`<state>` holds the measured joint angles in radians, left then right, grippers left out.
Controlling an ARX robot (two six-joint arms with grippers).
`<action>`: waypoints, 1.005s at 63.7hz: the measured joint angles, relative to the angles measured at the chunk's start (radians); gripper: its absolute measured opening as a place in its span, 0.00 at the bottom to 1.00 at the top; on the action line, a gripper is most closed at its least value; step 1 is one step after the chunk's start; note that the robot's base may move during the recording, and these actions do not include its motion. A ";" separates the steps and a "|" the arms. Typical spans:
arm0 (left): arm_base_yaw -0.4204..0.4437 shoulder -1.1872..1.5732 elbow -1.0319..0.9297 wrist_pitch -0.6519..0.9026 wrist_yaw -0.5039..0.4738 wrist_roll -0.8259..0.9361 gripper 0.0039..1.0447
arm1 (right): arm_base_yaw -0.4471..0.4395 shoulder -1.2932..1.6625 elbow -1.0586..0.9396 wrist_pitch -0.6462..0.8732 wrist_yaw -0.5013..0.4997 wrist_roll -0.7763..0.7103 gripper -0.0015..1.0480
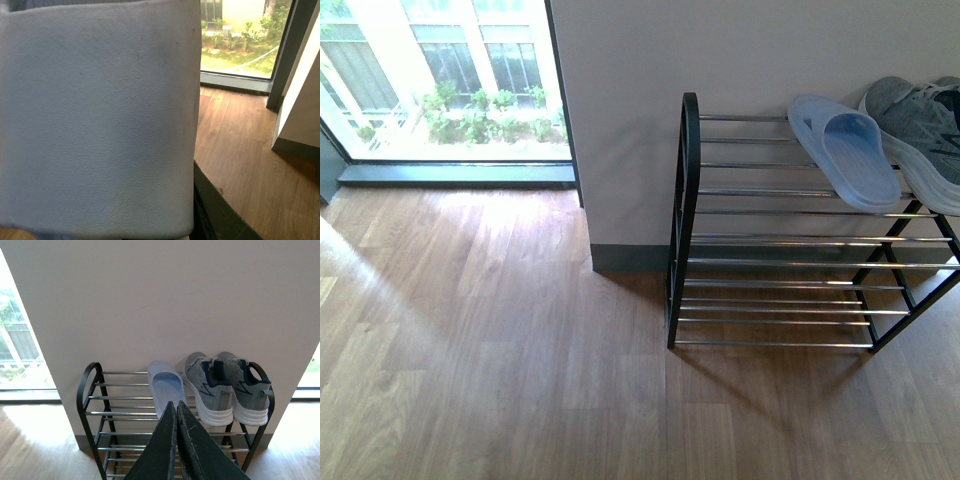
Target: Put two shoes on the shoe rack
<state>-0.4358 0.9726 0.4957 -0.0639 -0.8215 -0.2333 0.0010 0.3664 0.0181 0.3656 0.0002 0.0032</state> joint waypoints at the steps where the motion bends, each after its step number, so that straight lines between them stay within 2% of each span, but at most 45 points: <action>1: 0.000 0.000 0.000 0.000 0.000 0.000 0.02 | 0.000 -0.008 0.000 -0.008 0.000 0.000 0.02; 44: 0.000 0.000 0.000 0.000 0.000 0.000 0.02 | 0.000 -0.190 0.000 -0.188 0.000 0.000 0.02; 52: 0.000 0.000 0.000 0.000 0.000 0.000 0.02 | 0.000 -0.323 0.000 -0.351 0.000 0.000 0.02; 64: 0.000 0.000 0.000 0.000 -0.001 0.000 0.02 | 0.000 -0.359 0.000 -0.364 0.000 0.000 0.02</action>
<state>-0.4358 0.9726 0.4957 -0.0639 -0.8223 -0.2333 0.0010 0.0071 0.0181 0.0013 0.0002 0.0032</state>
